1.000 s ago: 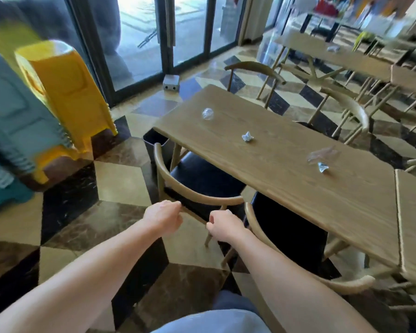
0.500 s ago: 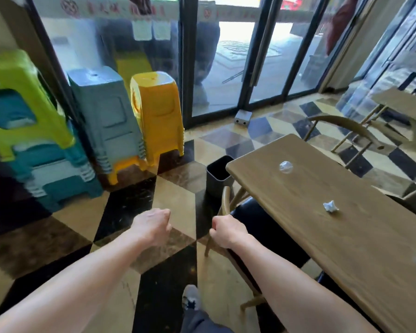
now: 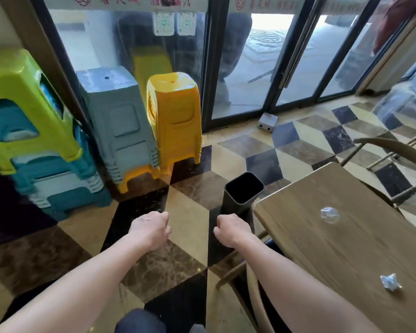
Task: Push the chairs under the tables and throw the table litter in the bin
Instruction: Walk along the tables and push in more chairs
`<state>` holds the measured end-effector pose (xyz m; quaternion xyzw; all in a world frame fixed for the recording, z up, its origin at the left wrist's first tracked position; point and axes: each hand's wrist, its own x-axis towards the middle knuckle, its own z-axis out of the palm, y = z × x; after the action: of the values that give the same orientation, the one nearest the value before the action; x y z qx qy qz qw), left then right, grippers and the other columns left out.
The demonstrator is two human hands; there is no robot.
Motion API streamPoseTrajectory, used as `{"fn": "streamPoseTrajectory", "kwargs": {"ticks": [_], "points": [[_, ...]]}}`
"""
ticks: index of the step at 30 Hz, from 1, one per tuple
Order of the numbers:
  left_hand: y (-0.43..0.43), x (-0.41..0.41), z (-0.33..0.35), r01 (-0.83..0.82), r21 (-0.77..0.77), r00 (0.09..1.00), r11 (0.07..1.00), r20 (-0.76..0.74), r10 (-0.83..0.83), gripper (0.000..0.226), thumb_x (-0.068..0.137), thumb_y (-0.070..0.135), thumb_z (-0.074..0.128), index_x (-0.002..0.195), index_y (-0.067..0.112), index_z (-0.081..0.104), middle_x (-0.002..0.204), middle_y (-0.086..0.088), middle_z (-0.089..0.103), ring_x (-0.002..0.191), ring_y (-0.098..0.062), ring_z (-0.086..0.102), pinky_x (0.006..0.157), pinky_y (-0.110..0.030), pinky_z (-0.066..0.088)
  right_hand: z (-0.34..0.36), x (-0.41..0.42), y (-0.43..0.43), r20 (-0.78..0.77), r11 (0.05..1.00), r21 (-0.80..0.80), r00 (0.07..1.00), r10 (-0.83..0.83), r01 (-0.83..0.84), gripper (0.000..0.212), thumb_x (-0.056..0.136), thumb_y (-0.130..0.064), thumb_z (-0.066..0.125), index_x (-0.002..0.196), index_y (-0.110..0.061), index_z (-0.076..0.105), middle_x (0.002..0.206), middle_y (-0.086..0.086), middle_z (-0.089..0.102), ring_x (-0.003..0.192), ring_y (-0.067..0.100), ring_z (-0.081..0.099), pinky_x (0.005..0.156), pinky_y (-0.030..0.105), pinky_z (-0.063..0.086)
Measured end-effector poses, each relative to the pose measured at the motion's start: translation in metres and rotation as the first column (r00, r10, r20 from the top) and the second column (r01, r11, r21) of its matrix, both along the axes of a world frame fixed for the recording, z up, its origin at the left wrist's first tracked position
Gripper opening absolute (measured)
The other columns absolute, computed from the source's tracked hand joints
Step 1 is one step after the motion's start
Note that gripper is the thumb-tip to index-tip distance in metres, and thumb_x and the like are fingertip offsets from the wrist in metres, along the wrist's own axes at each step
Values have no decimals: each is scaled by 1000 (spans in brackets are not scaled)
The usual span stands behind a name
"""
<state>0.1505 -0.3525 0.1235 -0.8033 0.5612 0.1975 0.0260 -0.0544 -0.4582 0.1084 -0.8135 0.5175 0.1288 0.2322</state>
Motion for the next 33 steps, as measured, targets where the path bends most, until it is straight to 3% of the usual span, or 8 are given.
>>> {"fn": "streamPoseTrajectory", "kwargs": {"ticks": [7,16,21,27,33], "points": [[-111,94,-27,116,-15,993,993,-12,-116,23,97,38,37,93,19,49,94,-1,56,87,-25,59,65,-35,43,-15,91,-94,-35,997,-52,998,-60,58,23,97,-33,44,103,-17,60,106,7,63,91,29,60,73,38,49],[-269,221,15,331,-49,943,942,45,-329,18,100,36,40,88,24,47,89,2,57,80,-18,57,62,-31,41,19,178,-190,-7,937,-70,939,-343,342,17,99,-32,45,93,-19,55,100,8,62,85,29,58,75,39,51],[-347,223,20,473,-53,881,879,51,-471,20,101,35,43,84,25,45,81,8,52,68,-9,48,48,-23,30,12,179,-239,-20,865,-12,865,-501,501,23,98,-30,44,106,-15,60,108,10,63,88,29,56,72,37,46],[-458,199,6,584,-33,812,811,36,-583,18,100,37,46,86,25,45,84,6,57,69,-13,49,53,-26,35,-12,171,-329,-15,791,21,791,-612,612,24,98,-34,46,107,-16,60,109,8,63,93,29,60,80,41,53],[-583,176,33,638,-33,769,769,69,-635,15,101,33,45,89,25,49,84,5,57,68,-10,53,47,-21,33,-12,164,-452,-33,789,32,790,-613,614,26,97,-27,46,110,-13,63,111,11,65,90,32,60,69,35,43]]}}
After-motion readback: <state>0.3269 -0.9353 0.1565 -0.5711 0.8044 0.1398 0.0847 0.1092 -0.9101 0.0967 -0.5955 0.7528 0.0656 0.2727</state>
